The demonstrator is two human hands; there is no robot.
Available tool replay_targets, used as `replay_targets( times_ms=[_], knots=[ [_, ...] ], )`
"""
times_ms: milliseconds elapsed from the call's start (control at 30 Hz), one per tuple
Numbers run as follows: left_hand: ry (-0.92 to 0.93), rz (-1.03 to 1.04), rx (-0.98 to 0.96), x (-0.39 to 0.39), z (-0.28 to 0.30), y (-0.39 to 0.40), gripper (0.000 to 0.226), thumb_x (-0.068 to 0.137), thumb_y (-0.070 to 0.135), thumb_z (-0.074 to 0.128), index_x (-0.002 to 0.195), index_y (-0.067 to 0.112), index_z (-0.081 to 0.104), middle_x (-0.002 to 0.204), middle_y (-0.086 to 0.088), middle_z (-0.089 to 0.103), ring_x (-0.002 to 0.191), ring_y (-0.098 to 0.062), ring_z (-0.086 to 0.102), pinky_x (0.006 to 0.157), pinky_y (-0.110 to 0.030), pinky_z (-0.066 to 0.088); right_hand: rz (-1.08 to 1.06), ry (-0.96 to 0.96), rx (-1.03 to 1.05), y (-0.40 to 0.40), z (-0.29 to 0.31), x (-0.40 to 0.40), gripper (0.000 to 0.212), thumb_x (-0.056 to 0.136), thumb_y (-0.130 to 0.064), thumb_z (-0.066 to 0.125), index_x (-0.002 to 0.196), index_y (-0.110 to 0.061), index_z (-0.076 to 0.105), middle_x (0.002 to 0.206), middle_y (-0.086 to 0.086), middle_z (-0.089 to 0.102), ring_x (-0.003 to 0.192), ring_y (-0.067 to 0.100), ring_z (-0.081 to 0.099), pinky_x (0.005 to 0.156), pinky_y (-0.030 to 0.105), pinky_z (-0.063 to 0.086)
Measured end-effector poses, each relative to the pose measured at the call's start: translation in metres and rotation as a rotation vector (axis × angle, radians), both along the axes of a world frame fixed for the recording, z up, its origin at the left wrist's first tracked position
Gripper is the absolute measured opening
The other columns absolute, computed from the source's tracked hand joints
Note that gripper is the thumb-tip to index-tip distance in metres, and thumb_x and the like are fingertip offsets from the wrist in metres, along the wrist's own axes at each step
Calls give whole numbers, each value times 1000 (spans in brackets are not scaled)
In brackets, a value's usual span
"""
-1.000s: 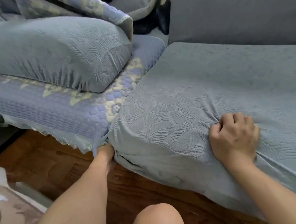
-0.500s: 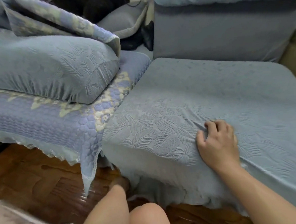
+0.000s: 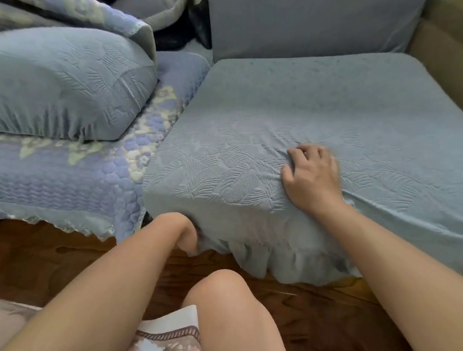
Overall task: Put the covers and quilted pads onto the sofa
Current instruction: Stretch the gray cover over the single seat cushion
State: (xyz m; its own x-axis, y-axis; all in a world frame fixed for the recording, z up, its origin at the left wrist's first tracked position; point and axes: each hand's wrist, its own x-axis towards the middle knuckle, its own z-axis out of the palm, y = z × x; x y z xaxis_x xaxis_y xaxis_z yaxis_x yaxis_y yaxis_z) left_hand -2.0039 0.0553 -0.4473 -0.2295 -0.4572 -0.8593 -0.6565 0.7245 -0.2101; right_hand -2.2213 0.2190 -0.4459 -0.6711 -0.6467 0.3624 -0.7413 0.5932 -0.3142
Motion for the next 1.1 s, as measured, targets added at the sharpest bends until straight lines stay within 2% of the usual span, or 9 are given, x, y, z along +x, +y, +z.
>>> replay_targets(
  times_ms=[67, 167, 300, 433, 567, 700, 833, 967, 1100],
  knots=[
    [112, -151, 121, -25, 18, 43, 52, 96, 56, 51, 113, 8, 65, 110, -11, 69, 86, -28, 64, 81, -33, 55, 154, -4, -44, 23, 1, 8, 32, 94, -31, 54, 121, -17, 63, 131, 3, 58, 123, 30, 48, 109, 45, 36],
    [652, -294, 296, -60, 45, 97, 31, 98, 43, 55, 96, 15, 68, 86, 1, 71, 80, -19, 67, 75, -31, 56, 290, 71, -156, 91, -16, 29, 27, 91, -15, 60, 117, -8, 67, 131, 6, 60, 126, 27, 50, 113, 40, 34],
    [1636, -618, -150, -108, 53, 118, 21, 95, 32, 56, 104, 17, 68, 98, 1, 67, 87, -20, 59, 75, -36, 51, -331, -64, -460, 202, -57, 10, 23, 83, 2, 54, 104, 1, 63, 118, 20, 55, 115, 33, 48, 107, 24, 30],
    [1259, -609, -349, -139, 2, 130, 64, 95, 59, 32, 139, 20, 56, 142, -14, 51, 130, -38, 47, 108, -52, 40, -1158, -736, -976, 259, -71, -46, 21, 92, 3, 41, 106, -1, 55, 128, 25, 56, 120, 42, 53, 89, 25, 46],
    [1350, -577, -570, -130, -27, 156, 57, 102, 46, 33, 147, 17, 50, 151, -17, 46, 141, -38, 39, 117, -52, 29, -917, -1499, -1397, 282, -100, -71, 15, 101, -22, 47, 109, -18, 59, 137, 7, 58, 114, 24, 60, 100, 39, 52],
    [1488, -582, -671, -114, -43, 165, 55, 101, 43, 38, 150, 19, 47, 155, -15, 43, 144, -37, 37, 120, -52, 24, -772, -1470, -1498, 293, -107, -107, 17, 99, -23, 55, 111, -18, 66, 115, 6, 68, 105, 25, 65, 97, 46, 53],
    [1507, -493, -668, -119, -44, 175, 57, 96, 42, 40, 146, 19, 51, 153, -14, 44, 143, -37, 37, 119, -53, 23, -1023, -1308, -1289, 325, -130, -119, 11, 100, -12, 58, 92, -18, 62, 92, 3, 65, 68, 12, 54, 46, 19, 50],
    [1523, -498, -697, -121, -46, 176, 57, 95, 41, 40, 146, 17, 51, 151, -15, 45, 142, -38, 37, 119, -54, 21, -1179, -1153, -967, 367, -132, -102, 16, 101, -5, 41, 99, -8, 57, 113, 14, 61, 94, 23, 53, 75, 21, 40],
    [1494, -495, -759, -124, -47, 179, 59, 94, 40, 38, 147, 17, 49, 151, -15, 44, 142, -39, 36, 118, -55, 21, -1152, -1170, -1036, 378, -142, -107, 31, 100, -8, 42, 128, -1, 52, 129, 18, 58, 106, 32, 63, 86, 38, 54]
  ],
)
